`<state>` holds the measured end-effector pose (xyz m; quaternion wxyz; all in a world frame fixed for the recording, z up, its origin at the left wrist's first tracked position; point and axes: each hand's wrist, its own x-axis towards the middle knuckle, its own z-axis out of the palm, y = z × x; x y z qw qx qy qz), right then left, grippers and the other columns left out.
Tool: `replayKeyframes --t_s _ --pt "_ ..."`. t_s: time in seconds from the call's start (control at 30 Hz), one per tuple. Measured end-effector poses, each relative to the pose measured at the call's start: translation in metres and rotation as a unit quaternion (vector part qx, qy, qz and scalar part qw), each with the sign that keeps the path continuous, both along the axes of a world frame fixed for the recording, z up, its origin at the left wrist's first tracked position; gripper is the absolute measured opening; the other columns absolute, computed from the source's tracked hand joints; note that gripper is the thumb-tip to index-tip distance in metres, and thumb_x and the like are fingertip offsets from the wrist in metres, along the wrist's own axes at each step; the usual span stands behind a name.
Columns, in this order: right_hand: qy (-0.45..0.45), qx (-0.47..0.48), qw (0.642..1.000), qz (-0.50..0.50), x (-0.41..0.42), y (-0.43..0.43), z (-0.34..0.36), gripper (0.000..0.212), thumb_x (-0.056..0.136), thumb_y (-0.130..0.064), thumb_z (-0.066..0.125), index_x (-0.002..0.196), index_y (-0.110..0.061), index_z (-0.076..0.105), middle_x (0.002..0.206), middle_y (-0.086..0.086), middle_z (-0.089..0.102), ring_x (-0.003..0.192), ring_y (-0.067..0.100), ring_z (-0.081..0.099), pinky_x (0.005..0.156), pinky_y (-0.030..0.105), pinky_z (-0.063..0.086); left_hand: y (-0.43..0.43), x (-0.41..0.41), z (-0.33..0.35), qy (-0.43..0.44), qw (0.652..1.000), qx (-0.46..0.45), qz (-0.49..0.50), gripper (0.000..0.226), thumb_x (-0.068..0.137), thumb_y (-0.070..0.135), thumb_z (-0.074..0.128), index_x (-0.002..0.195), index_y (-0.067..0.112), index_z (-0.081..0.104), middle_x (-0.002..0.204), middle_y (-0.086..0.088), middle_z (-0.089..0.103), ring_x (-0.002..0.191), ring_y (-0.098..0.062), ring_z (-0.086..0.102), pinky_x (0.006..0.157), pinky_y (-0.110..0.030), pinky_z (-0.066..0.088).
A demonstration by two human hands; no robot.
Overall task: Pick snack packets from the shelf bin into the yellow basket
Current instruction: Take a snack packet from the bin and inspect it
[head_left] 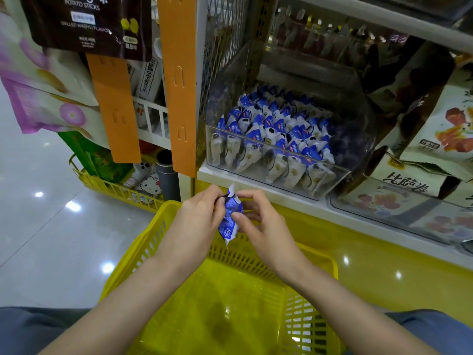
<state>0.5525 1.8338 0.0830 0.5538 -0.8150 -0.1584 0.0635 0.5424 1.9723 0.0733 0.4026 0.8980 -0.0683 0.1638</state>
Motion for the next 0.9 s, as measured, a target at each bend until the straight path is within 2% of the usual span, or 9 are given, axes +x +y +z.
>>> replayKeyframes --t_s 0.2,0.3,0.4,0.5,0.57,0.7,0.8,0.87,0.9 --pt "0.086 0.058 0.995 0.01 0.0 0.003 -0.001 0.03 0.09 -0.015 0.057 0.106 -0.036 0.043 0.111 -0.012 0.059 0.096 0.011 0.064 0.08 0.025 0.053 -0.003 0.0 0.003 0.033 0.998 -0.045 0.025 0.028 0.095 0.013 0.045 0.071 0.027 0.042 0.057 0.01 0.044 0.059 0.004 0.048 0.051 -0.011 0.035" --pt "0.115 0.071 0.991 -0.001 0.003 0.002 0.003 0.028 0.092 -0.014 0.054 0.115 -0.026 0.044 0.113 -0.005 0.059 0.091 0.008 0.063 0.072 0.018 0.052 -0.006 -0.001 0.005 0.071 0.994 -0.078 0.002 0.015 0.095 0.013 0.047 0.09 0.023 0.056 0.07 0.013 0.057 0.065 0.006 0.055 0.056 -0.007 0.039" --pt "0.158 0.101 0.982 -0.003 0.009 -0.002 0.007 0.03 0.095 -0.012 0.047 0.124 -0.014 0.043 0.116 0.004 0.061 0.083 0.002 0.062 0.067 0.017 0.052 -0.007 -0.002 0.008 0.101 0.988 -0.11 -0.025 0.021 0.094 0.011 0.048 0.11 0.018 0.06 0.09 0.009 0.065 0.08 0.001 0.062 0.066 -0.008 0.046" --pt "0.177 0.111 0.978 -0.003 0.012 -0.003 0.009 0.025 0.095 -0.012 0.046 0.119 -0.019 0.045 0.108 0.0 0.062 0.074 -0.004 0.063 0.063 0.016 0.053 -0.006 -0.001 0.011 0.108 0.985 -0.133 -0.025 0.024 0.094 0.008 0.047 0.113 0.015 0.061 0.096 0.006 0.067 0.086 -0.001 0.063 0.07 -0.008 0.044" --pt "0.147 0.096 0.984 -0.025 0.012 -0.003 0.009 0.024 0.093 -0.016 0.051 0.115 -0.024 0.044 0.11 -0.004 0.06 0.078 -0.004 0.062 0.061 0.013 0.05 -0.007 0.0 0.013 0.136 0.973 -0.181 -0.032 0.024 0.095 0.009 0.047 0.113 0.015 0.061 0.101 0.004 0.067 0.094 -0.006 0.062 0.081 -0.016 0.047" --pt "-0.013 -0.057 0.995 -0.075 0.011 -0.007 0.006 0.05 0.08 -0.027 0.07 0.119 -0.028 0.039 0.111 -0.016 0.053 0.095 -0.004 0.054 0.079 0.014 0.046 -0.016 -0.002 0.022 0.218 0.894 -0.383 -0.082 0.019 0.092 0.017 0.049 0.108 0.019 0.061 0.098 0.005 0.07 0.091 -0.002 0.064 0.085 -0.02 0.049" --pt "-0.08 -0.121 0.987 -0.062 0.007 -0.006 0.003 0.069 0.071 -0.031 0.078 0.128 -0.022 0.04 0.118 -0.013 0.051 0.11 0.002 0.049 0.092 0.02 0.042 -0.018 0.0 0.019 0.192 0.903 -0.379 -0.058 0.021 0.094 0.013 0.048 0.11 0.014 0.061 0.098 -0.004 0.069 0.092 -0.014 0.064 0.086 -0.032 0.051" --pt "-0.066 -0.115 0.99 -0.056 0.006 -0.005 0.004 0.072 0.067 -0.034 0.079 0.127 -0.021 0.042 0.115 -0.017 0.051 0.109 0.0 0.047 0.092 0.016 0.038 -0.016 0.002 0.017 0.177 0.906 -0.383 -0.036 0.02 0.096 0.011 0.043 0.103 0.013 0.062 0.096 -0.013 0.069 0.087 -0.022 0.064 0.083 -0.041 0.051" --pt "-0.04 -0.099 0.993 -0.056 0.007 -0.005 0.005 0.066 0.069 -0.032 0.078 0.125 -0.021 0.045 0.114 -0.016 0.054 0.107 0.0 0.049 0.091 0.015 0.039 -0.015 0.003 0.017 0.174 0.902 -0.394 -0.025 0.021 0.097 0.012 0.042 0.101 0.014 0.063 0.093 -0.012 0.07 0.084 -0.02 0.065 0.08 -0.038 0.053"
